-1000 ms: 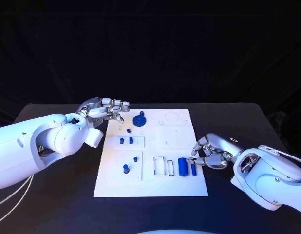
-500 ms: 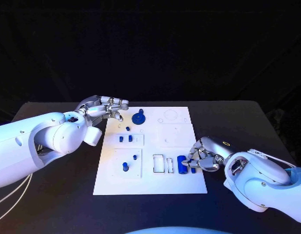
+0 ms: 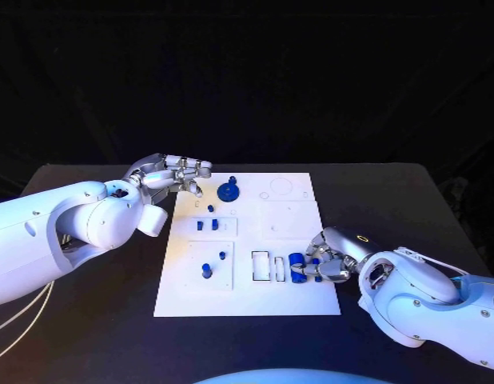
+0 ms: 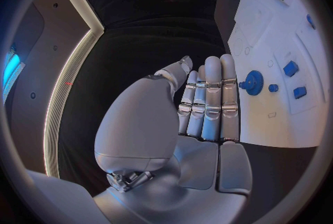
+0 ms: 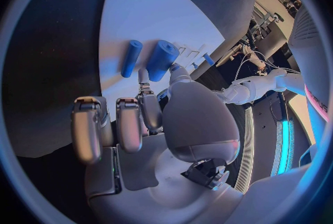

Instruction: Assemble the parts on the task board

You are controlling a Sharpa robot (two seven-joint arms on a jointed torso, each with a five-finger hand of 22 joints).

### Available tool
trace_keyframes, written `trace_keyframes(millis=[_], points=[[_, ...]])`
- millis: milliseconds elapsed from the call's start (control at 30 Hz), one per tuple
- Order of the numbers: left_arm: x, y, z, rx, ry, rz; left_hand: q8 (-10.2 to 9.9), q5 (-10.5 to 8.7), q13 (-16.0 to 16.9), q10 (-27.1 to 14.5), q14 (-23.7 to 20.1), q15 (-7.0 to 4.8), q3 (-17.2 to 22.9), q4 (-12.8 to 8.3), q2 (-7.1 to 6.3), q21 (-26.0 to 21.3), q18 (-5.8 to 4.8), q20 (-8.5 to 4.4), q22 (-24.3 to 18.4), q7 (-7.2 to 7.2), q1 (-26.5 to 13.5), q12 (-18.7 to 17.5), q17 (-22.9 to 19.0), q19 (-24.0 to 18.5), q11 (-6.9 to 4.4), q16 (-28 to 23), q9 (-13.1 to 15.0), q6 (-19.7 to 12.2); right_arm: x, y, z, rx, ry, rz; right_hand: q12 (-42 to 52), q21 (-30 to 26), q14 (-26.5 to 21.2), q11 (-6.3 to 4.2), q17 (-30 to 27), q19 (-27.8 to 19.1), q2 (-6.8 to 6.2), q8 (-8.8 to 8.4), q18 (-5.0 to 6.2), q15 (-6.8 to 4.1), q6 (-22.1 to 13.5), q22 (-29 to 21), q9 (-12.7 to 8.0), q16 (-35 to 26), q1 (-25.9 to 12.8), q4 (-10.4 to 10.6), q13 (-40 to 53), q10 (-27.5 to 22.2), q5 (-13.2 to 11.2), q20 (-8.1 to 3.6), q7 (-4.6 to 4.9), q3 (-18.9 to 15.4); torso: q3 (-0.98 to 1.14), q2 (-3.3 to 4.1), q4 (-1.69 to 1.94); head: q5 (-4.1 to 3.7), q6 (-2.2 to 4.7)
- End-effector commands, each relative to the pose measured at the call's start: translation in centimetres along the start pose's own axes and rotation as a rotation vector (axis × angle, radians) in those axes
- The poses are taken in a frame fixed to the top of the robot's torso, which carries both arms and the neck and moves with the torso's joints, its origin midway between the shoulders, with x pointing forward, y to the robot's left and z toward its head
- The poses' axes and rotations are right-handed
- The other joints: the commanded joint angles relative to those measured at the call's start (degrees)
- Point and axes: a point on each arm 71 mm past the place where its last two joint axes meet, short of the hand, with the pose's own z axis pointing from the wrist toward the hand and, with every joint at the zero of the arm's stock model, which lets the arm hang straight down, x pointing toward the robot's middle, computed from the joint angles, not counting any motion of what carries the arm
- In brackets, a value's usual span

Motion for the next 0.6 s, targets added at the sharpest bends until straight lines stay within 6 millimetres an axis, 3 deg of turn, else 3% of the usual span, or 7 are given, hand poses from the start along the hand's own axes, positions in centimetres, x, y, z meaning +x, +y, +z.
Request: trace_keyframes(millis=[33, 267, 433, 600], points=[[0.3, -0.1, 0.0, 0.005, 0.030, -0.023, -0.1, -0.05, 0.1, -0.5, -0.5, -0.03, -0.4, -0.1, -0.01, -0.3, 0.70, 0.22, -0.1, -0.09, -0.7, 0.3, -0.1, 0.1, -0.10, -0.3, -0.1, -0.4, 0.5, -0.1, 0.1, 0.022, 0.026, -0.039, 0.3, 0.1, 4.1, 0.03, 5.3, 4.7, -0.03, 0.38, -0.77, -0.36, 0.2, 13.9, 0.2, 0.3, -0.5, 0.0, 0.9, 0.4, -0.4, -0.33, -0.37, -0.6, -0.01, -0.01, 0.03, -0.05, -0.24], [0.3, -0.1, -0.1, 0.001, 0.033, -0.026, -0.1, -0.05, 0.1, -0.7, -0.6, 0.00, -0.5, -0.1, -0.01, -0.4, 0.70, 0.24, -0.1, -0.06, -0.7, 0.3, -0.1, 0.1, -0.07, -0.3, -0.1, -0.5, 1.4, 0.3, 0.4, 0.023, 0.043, -0.047, 0.3, 0.0, 4.2, -0.06, 5.6, 4.6, -0.10, 0.67, -0.76, -0.43, 0.4, 13.9, 0.5, 0.4, -0.3, -0.1, 1.0, 0.3, -1.1, -0.38, -0.49, -1.0, 0.00, 0.01, 0.01, 0.04, -0.32], [0.3, -0.1, -0.1, -0.001, 0.035, -0.026, -0.1, -0.05, 0.1, -0.7, -0.6, 0.01, -0.5, -0.1, -0.01, -0.4, 0.70, 0.25, -0.1, -0.05, -0.8, 0.3, -0.1, 0.1, -0.06, -0.3, -0.1, -0.5, 1.9, 0.5, 0.6, 0.025, 0.047, -0.046, 0.3, 0.1, 4.2, -0.09, 5.6, 4.6, -0.06, 0.73, -0.77, -0.44, 0.4, 13.9, 0.6, 0.4, -0.2, -0.1, 1.0, 0.3, -1.2, -0.39, -0.51, -1.0, 0.01, -0.09, 0.19, 0.05, -0.55], [0.2, -0.1, -0.2, -0.002, 0.033, -0.025, -0.1, -0.05, 0.1, -0.7, -0.6, 0.01, -0.5, -0.1, -0.01, -0.4, 0.70, 0.25, -0.1, -0.05, -0.8, 0.3, -0.1, 0.1, -0.06, -0.3, -0.1, -0.5, 1.9, 0.5, 0.6, 0.027, 0.032, -0.037, 0.4, 0.2, 4.2, -0.20, 5.7, 4.7, 0.44, 1.08, -0.80, -0.53, 0.6, 13.9, 1.0, 0.5, 0.5, -0.2, 1.3, 0.4, -0.8, -0.45, -0.66, -1.0, 0.01, -0.12, 0.07, 0.39, -0.48]])
